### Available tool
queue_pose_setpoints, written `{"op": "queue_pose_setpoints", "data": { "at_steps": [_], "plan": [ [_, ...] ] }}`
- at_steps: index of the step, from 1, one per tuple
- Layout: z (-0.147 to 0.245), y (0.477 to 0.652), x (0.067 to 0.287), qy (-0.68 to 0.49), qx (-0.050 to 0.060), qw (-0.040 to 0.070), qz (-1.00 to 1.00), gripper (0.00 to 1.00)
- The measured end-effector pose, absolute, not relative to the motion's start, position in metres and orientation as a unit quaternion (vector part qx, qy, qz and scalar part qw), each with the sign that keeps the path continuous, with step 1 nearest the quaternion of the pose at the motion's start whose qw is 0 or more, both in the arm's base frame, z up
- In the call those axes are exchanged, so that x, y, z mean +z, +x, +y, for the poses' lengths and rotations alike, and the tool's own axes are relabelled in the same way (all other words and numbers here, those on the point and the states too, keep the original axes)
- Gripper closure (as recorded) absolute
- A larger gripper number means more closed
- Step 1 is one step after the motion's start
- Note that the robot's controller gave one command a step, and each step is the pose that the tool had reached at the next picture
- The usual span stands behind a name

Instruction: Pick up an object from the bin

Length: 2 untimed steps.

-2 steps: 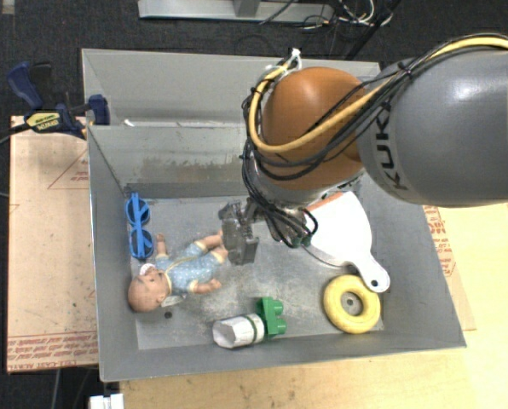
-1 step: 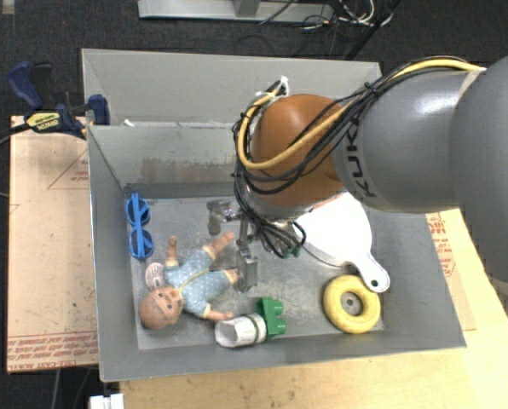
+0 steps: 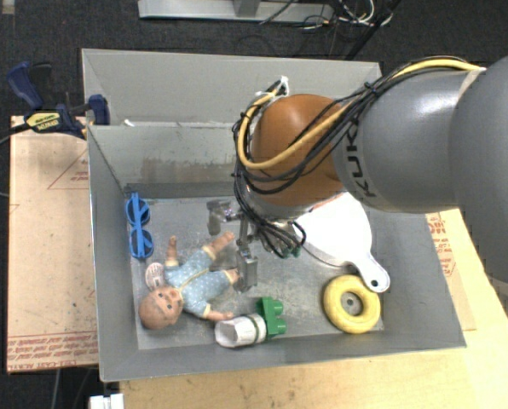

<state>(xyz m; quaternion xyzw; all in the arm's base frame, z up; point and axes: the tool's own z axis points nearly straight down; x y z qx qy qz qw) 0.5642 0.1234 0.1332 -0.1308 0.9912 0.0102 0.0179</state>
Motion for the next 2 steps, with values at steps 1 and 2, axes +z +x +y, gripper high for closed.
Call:
{"op": "queue_pose_setpoints", "data": {
  "at_steps": [1,2],
  "plan": [
    [0.123,0.568,0.121,-0.168,0.009,0.022,0.986,0.0],
    [0.135,0.568,0.084,-0.405,0.005,0.024,0.914,1.0]
  ]
}}
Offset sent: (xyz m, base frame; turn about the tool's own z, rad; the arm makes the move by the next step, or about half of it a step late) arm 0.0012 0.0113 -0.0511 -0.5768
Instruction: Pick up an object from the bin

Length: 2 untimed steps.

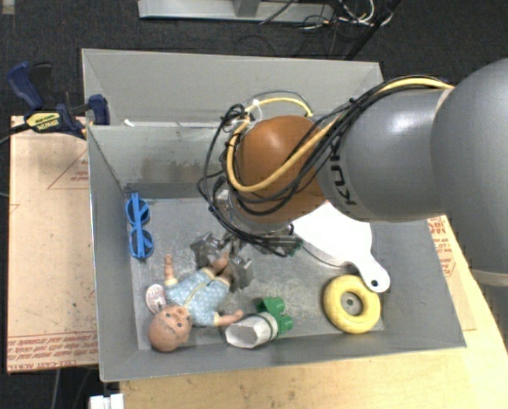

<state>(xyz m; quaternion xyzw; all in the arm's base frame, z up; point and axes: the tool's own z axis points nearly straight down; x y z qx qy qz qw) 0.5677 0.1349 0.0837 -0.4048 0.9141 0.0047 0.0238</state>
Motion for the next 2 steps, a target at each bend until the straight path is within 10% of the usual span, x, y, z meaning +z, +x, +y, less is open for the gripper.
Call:
{"op": "queue_pose_setpoints", "data": {
  "at_steps": [1,2],
  "plan": [
    [0.135,0.567,0.083,-0.405,0.005,0.024,0.914,1.0],
    [0.129,0.559,0.171,-0.409,0.005,0.026,0.912,1.0]
  ]
}}
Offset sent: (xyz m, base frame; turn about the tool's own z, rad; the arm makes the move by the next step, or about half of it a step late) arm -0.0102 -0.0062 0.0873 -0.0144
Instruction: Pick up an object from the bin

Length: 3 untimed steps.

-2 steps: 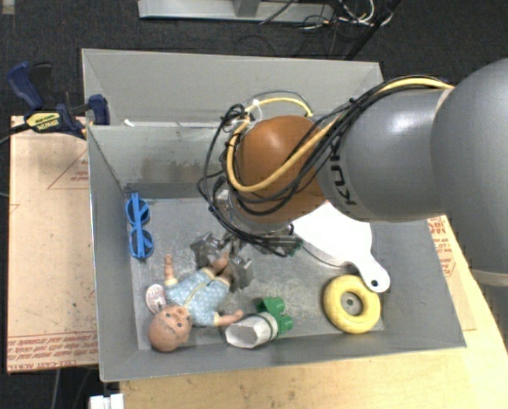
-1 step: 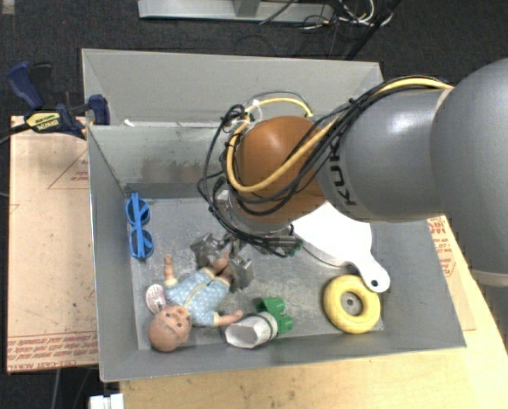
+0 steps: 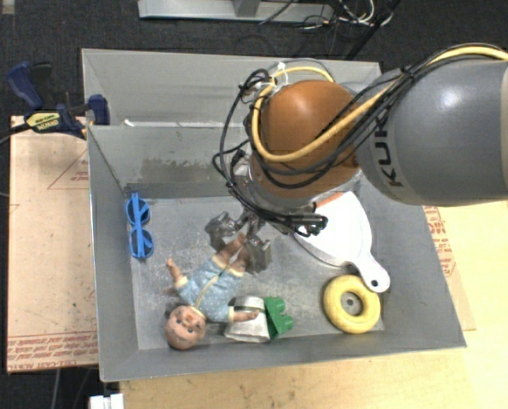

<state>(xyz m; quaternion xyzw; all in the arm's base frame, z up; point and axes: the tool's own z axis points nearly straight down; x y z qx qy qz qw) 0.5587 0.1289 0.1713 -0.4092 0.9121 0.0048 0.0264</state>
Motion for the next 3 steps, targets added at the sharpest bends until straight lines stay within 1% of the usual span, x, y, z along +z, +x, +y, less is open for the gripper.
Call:
{"op": "queue_pose_setpoints", "data": {
  "at_steps": [1,2,3],
  "plan": [
    [0.129,0.559,0.171,-0.409,0.005,0.026,0.912,1.0],
    [0.129,0.566,0.139,-0.434,0.003,0.032,0.901,1.0],
    [0.117,0.562,0.311,-0.433,0.005,0.028,0.901,1.0]
  ]
}}
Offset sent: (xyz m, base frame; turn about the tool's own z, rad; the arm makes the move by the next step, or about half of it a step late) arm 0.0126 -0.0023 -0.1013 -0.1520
